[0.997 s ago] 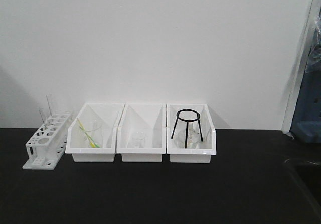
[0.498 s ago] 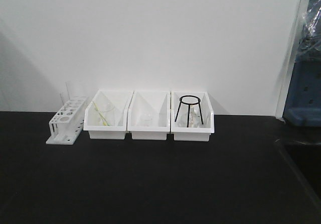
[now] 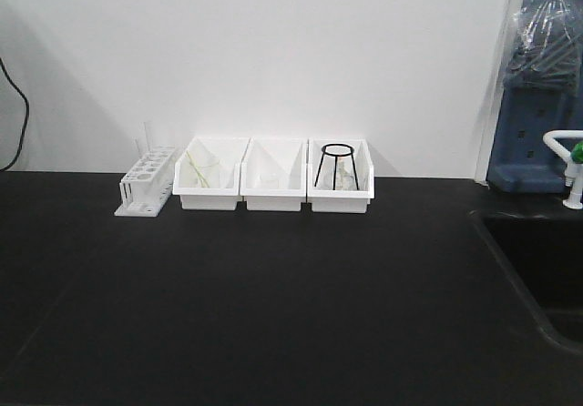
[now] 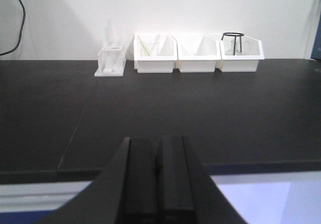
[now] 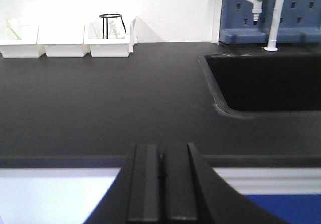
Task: Wipe beaker with gray cloth and return to tray
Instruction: 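Drive the base away from the bins and turn toward the other bench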
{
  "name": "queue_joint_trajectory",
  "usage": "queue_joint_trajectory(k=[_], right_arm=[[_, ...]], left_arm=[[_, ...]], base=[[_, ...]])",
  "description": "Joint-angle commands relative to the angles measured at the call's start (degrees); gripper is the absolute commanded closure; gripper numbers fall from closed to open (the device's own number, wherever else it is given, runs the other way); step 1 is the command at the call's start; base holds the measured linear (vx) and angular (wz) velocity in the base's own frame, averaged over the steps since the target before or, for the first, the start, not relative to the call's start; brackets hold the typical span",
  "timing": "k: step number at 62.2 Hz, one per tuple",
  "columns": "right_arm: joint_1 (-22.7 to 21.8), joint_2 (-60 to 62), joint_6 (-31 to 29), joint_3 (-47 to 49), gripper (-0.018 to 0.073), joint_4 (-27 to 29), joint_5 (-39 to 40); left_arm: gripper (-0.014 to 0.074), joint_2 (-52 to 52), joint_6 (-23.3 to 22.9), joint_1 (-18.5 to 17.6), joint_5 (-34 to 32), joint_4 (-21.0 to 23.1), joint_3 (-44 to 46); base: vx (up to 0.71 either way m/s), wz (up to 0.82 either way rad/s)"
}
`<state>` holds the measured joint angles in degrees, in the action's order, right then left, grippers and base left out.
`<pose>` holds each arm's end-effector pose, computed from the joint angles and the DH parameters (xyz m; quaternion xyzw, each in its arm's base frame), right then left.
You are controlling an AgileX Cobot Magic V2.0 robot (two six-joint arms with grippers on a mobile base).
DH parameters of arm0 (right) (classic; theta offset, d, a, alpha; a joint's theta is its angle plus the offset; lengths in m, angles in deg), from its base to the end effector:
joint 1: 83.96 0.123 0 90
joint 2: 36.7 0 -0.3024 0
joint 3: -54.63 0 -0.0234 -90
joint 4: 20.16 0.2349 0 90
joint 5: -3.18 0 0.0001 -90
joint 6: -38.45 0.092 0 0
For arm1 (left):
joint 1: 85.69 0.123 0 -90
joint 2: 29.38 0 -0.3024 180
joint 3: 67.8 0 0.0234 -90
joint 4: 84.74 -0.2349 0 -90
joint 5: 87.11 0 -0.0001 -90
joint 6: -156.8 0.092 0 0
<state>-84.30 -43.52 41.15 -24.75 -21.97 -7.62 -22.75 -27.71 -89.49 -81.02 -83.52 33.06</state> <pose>0.0239 -0.0007 0.1865 0.0102 0.7489 0.0011 0.6627 0.0240 -0.0018 0.1955 -0.0113 0.7184 -0.0585 0.6931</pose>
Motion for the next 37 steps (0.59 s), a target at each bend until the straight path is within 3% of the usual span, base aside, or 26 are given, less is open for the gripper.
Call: queue_joint_trajectory(k=[1,37], right_arm=[[-0.49,0.5,-0.45,-0.29,0.057,-0.43,4.58],[-0.49,0.5,-0.45,-0.29,0.057,-0.43,4.58]], left_arm=[[0.0603,-0.86,-0.06,0.16,-4.93,0.45,-1.76],[0.0603,-0.86,-0.06,0.16,-4.93,0.45,-1.76]], base=[[-0.37,-0.06],[-0.39,-0.02]])
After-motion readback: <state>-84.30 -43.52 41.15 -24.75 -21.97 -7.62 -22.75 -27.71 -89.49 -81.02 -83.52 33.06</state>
